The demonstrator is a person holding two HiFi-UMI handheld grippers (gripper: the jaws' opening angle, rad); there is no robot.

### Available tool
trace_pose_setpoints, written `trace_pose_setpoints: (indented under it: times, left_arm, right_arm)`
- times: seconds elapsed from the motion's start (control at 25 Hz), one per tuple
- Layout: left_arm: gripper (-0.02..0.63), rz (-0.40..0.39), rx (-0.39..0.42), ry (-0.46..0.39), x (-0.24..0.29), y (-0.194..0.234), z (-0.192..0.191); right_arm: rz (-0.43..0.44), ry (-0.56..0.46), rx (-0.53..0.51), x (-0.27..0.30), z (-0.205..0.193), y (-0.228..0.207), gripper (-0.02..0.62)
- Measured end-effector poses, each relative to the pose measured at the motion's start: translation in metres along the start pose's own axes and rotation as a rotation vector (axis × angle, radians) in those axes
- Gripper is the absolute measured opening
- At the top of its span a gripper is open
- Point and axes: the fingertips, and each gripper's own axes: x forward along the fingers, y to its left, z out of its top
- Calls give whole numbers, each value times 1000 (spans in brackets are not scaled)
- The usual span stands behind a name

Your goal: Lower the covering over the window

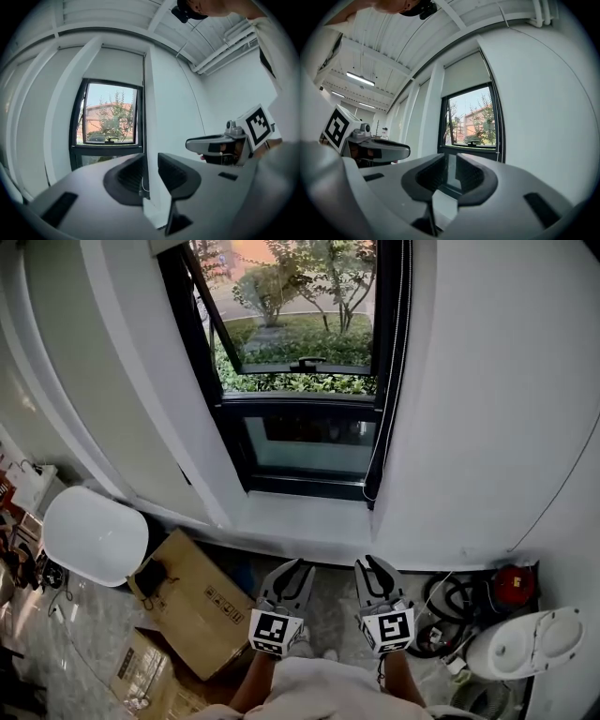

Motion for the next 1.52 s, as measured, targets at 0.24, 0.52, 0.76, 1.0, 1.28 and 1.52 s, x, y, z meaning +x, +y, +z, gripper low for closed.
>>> trace_pose_setpoints:
  times: [0.24,0.52,0.76,1.0,1.28,1.52]
  left_arm:
    - [94,4,7,-1,26,18,-1]
    - [91,-24,0,-18,58,47,0]
    - [91,-42,-11,-26,82,84,-3]
    - [89,-66,-8,-40,103,117,0]
    - [89,-93,-18,-61,130,151,-6]
    - [89,-125,-12,-67,153,174,-12]
  right_arm:
    - [-9,5,-7,27,1,-16,60]
    - [-34,19,-28,69,-1,-26,60]
    - [-64,28,-34,109,-1,-29,60]
    - [-94,31,-46,146,1,-33,60]
    - [-146,33,-56,182,0,-45,60]
    - [-187,29,-53,212,1,-50,61]
